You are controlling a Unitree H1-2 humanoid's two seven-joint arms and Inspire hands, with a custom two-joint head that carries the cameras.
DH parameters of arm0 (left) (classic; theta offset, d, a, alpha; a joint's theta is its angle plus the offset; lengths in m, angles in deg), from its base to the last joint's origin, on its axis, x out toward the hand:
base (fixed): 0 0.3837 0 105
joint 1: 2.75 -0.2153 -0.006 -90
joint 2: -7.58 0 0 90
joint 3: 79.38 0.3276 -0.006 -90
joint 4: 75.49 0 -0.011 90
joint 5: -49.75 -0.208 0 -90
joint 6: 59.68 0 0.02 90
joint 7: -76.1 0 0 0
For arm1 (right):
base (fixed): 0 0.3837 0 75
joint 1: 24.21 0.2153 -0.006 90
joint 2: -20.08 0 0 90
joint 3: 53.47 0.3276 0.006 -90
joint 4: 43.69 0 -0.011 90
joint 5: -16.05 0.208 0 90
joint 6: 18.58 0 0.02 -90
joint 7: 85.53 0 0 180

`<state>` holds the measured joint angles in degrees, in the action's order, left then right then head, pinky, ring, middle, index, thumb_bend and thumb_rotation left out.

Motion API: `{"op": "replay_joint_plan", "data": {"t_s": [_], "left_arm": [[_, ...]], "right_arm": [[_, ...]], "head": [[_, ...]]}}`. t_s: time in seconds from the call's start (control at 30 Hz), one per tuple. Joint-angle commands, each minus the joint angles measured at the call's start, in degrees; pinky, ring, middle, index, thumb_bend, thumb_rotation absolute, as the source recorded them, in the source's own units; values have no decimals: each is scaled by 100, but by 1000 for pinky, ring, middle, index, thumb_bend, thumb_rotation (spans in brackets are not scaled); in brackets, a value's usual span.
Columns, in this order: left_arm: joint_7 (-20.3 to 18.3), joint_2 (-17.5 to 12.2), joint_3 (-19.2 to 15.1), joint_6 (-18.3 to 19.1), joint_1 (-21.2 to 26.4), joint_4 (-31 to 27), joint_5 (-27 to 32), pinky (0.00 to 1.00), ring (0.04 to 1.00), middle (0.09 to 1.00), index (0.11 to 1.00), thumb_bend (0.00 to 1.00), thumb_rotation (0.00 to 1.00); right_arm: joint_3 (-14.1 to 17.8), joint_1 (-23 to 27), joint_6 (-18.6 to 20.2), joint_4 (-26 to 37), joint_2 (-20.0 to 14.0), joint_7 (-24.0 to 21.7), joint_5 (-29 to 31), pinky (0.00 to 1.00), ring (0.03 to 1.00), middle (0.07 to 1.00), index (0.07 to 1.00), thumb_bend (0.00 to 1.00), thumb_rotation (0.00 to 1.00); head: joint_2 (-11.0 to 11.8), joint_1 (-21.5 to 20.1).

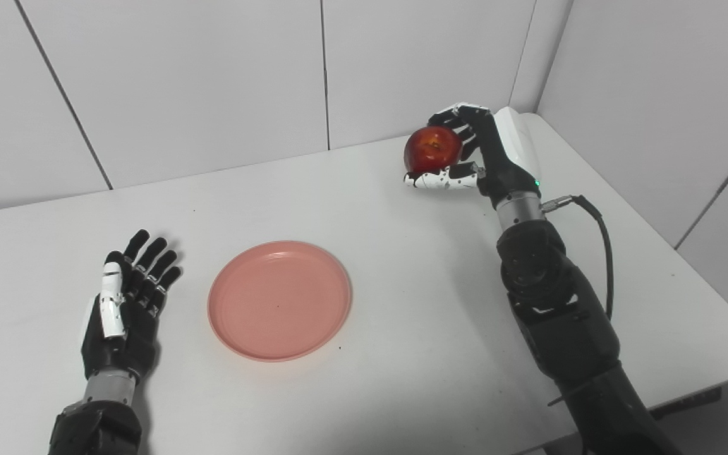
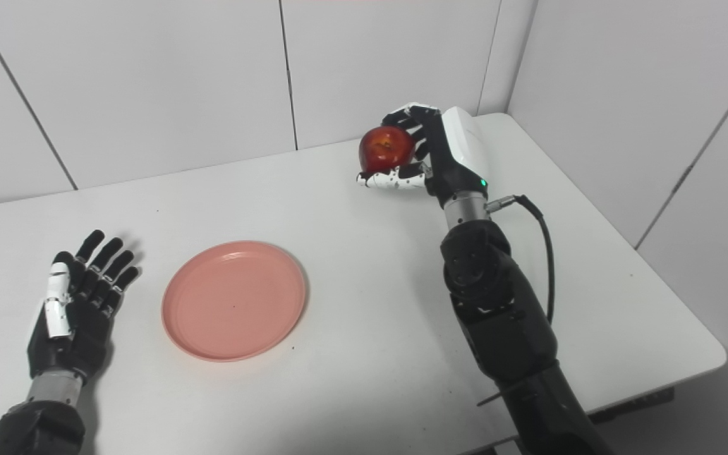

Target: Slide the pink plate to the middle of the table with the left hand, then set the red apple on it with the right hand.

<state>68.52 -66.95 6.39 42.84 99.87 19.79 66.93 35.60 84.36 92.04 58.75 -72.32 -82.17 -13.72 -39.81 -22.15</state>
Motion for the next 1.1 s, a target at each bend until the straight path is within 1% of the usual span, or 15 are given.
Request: {"op": "replay_joint_plan", "data": {"t_s": [0.0, 0.13, 0.17, 0.23, 0.27, 0.33, 0.43, 0.47, 0.5, 0.53, 0.57, 0.67, 0.73, 0.77, 1.07], "left_arm": [[115, 54, 54, 191, -130, 101, -82, 884, 875, 880, 873, 367, 1000], [206, 138, 84, 241, -132, 30, -157, 881, 874, 879, 872, 372, 1000], [222, 159, 95, 246, -139, 11, -168, 881, 874, 879, 871, 372, 1000], [248, 193, 113, 250, -149, -12, -184, 882, 875, 879, 873, 372, 1000], [261, 211, 123, 248, -152, -18, -196, 881, 874, 879, 872, 372, 1000], [290, 250, 148, 242, -160, -33, -229, 880, 874, 880, 871, 371, 1000], [339, 296, 201, 254, -183, -92, -293, 883, 875, 884, 874, 370, 1000], [383, 328, 216, 269, -189, -119, -326, 879, 873, 882, 872, 369, 1000], [418, 354, 221, 278, -190, -134, -349, 873, 869, 878, 868, 368, 1000], [445, 381, 233, 279, -191, -140, -370, 869, 865, 876, 865, 367, 1000], [463, 398, 244, 277, -191, -142, -384, 868, 866, 876, 865, 367, 1000], [511, 451, 305, 246, -192, -154, -457, 866, 865, 875, 862, 366, 1000], [533, 474, 343, 212, -195, -157, -520, 866, 867, 879, 868, 363, 1000], [548, 490, 363, 205, -199, -162, -544, 865, 867, 879, 868, 363, 1000], [647, 611, 395, 295, -182, -227, -623, 874, 872, 887, 874, 358, 1000]], "right_arm": [[-14, 302, -7, 201, 15, -4, -84, 383, 456, 502, 487, 513, 131], [-226, 404, -58, 205, 154, -158, -157, 382, 455, 500, 487, 513, 130], [-291, 424, -136, 178, 191, -155, -181, 382, 455, 501, 487, 513, 130], [-374, 450, -316, 100, 265, -118, -151, 355, 446, 502, 487, 513, 128], [-416, 465, -386, 58, 319, -99, -123, 311, 417, 495, 487, 513, 127], [-473, 482, -404, 31, 398, -99, -128, 291, 396, 489, 487, 513, 128], [-642, 515, -427, 17, 542, -149, -156, 370, 438, 496, 486, 513, 131], [-694, 525, -456, 4, 576, -152, -157, 379, 444, 495, 486, 513, 131], [-752, 537, -462, -6, 614, -150, -184, 379, 445, 493, 486, 513, 131], [-803, 546, -470, -19, 642, -144, -211, 370, 439, 492, 486, 513, 131], [-848, 555, -473, -33, 681, -141, -219, 365, 435, 491, 486, 514, 131], [-945, 558, -478, -64, 788, -179, -167, 366, 433, 490, 486, 514, 129], [-1059, 548, -531, -116, 855, -211, -167, 361, 433, 492, 486, 514, 128], [-1097, 537, -548, -135, 879, -218, -166, 355, 431, 493, 486, 515, 129], [-1407, 414, -482, -225, 1132, -345, -116, 376, 448, 505, 486, 515, 127]], "head": [[-3, 83], [3, 267], [4, 385], [-1, 489], [1, 545], [-1, 700], [-13, 815], [-32, 978], [-32, 978], [-42, 1136], [-42, 1136], [-56, 1400], [-57, 1444], [-65, 1569], [-140, 1956]]}}
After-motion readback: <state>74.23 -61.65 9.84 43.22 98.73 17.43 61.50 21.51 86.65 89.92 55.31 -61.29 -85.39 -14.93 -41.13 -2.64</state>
